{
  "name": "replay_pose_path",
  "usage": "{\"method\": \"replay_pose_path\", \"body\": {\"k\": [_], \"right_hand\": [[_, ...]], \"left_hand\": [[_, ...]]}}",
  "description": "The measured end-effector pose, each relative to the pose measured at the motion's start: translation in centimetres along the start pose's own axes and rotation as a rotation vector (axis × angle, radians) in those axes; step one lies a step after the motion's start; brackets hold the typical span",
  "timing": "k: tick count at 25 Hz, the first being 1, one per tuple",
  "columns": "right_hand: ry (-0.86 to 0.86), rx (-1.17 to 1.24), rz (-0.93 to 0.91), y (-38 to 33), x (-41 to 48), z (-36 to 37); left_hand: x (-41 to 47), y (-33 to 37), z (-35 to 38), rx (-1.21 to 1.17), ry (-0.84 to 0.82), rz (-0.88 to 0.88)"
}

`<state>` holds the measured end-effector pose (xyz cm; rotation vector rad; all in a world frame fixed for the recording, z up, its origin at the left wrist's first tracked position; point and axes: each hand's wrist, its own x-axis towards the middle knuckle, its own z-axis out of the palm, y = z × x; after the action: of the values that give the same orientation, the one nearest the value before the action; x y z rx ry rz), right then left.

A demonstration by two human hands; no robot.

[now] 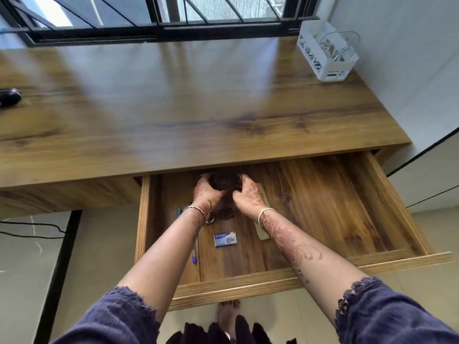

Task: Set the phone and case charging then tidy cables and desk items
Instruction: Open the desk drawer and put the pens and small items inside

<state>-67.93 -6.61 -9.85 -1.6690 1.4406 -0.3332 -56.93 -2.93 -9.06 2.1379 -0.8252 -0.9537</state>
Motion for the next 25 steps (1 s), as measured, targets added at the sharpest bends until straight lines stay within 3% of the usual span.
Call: {"method": "replay_pose_path", "body": {"k": [8,14,19,25], "right_hand": [[0.042,0.029,0.016,-0.3,-1.3,0.3],[0.162,0.077,-0.049,0.3,-5.9,-0.3],[0.267,0.062,-0.158,1.0,-11.4,-0.9],[0.549,-0.370,-0.087,3.8,-18.0,-1.1]], "left_hand": [[-0.9,-0.2,-0.7,0.037,-0.011,0.024],[-4.5,-0.8,-2.2,-0.045,0.083,0.072],[-10.2,-1.7,-2.9,-0.036,0.059,0.256],[-17.1,-4.2,-2.1,0.201,-0.219,0.479]]}}
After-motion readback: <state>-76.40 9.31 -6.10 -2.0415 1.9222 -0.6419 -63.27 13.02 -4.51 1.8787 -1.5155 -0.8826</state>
